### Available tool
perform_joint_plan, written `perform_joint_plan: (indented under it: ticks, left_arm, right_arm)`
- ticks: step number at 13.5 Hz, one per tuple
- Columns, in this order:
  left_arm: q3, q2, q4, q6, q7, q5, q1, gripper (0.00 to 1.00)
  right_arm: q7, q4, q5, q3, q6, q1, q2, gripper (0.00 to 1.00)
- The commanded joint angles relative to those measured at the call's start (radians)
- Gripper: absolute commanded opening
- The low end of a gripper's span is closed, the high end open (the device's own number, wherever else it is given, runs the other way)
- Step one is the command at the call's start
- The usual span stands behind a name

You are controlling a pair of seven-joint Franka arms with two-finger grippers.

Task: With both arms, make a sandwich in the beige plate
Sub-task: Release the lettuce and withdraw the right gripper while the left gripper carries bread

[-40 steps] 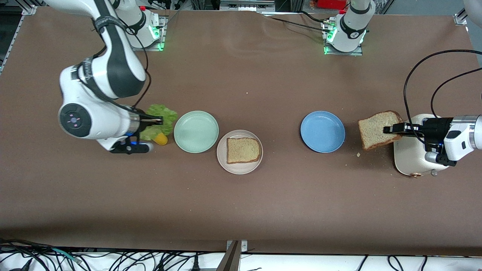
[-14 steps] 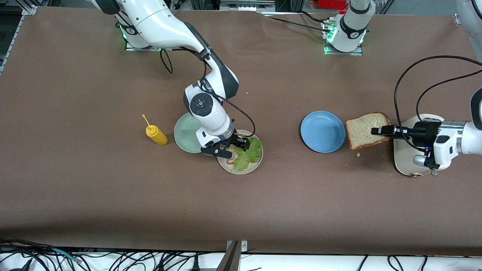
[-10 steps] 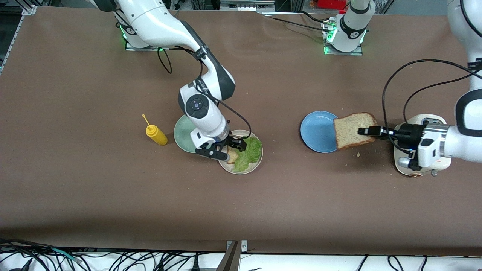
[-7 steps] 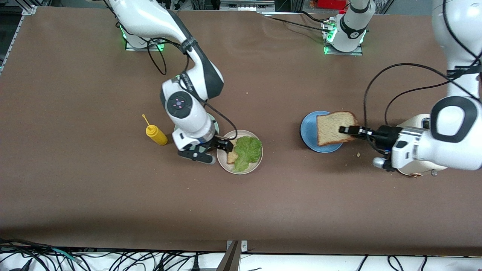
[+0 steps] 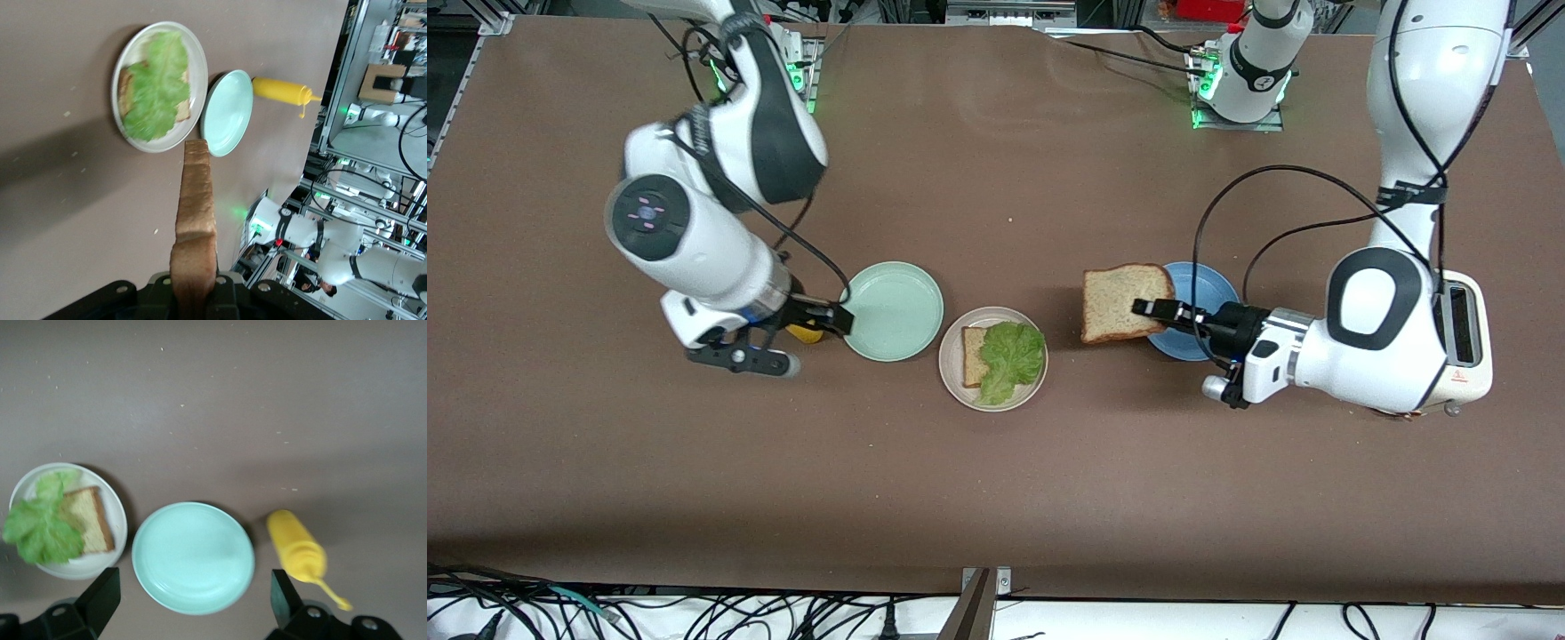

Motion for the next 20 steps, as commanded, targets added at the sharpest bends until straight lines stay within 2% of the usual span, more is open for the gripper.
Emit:
perform_joint_plan:
  ticks: [1, 2, 3, 6, 9, 10, 12, 14, 15, 20]
  left_arm:
    - [0.015, 0.019, 0.011, 0.088, -0.008, -0.088, -0.081, 0.0]
    - [0.015, 0.032, 0.01, 0.14, -0.008, -0.102, -0.111, 0.0]
    - [0.015, 0.044, 0.007, 0.19, -0.008, -0.111, -0.138, 0.0]
    - [0.015, 0.085, 0.007, 0.285, -0.008, -0.114, -0.194, 0.0]
    - [0.015, 0.128, 0.008, 0.378, -0.004, -0.126, -0.251, 0.0]
    - [0.015, 0.138, 0.008, 0.417, -0.006, -0.137, -0.262, 0.0]
    - [0.015, 0.157, 0.011, 0.477, -0.008, -0.178, -0.308, 0.0]
    - [0.015, 0.167, 0.01, 0.526, -0.008, -0.197, -0.326, 0.0]
    - [0.015, 0.17, 0.01, 0.534, -0.008, -0.199, -0.339, 0.0]
    - [0.015, 0.199, 0.01, 0.577, -0.006, -0.206, -0.354, 0.0]
  right_arm:
    - [-0.061, -0.024, -0.009, 0.01, -0.035, -0.066, -0.077, 1.0]
    - [-0.067, -0.026, -0.01, 0.034, -0.04, -0.115, -0.103, 1.0]
    - [-0.068, -0.026, -0.047, 0.072, -0.105, -0.173, -0.136, 1.0]
    - [-0.085, -0.035, -0.156, 0.275, -0.199, -0.412, -0.221, 1.0]
    - [-0.097, -0.052, -0.165, 0.353, -0.204, -0.59, -0.291, 1.0]
    - [-0.116, -0.091, -0.174, 0.378, -0.21, -0.624, -0.338, 1.0]
    - [-0.166, -0.25, -0.298, 0.444, -0.192, -0.683, -0.46, 1.0]
    - [-0.179, -0.402, -0.299, 0.452, -0.056, -0.709, -0.548, 1.0]
    - [-0.214, -0.424, -0.299, 0.452, -0.032, -0.71, -0.559, 1.0]
    - [-0.256, -0.356, -0.287, 0.443, -0.078, -0.715, -0.52, 1.0]
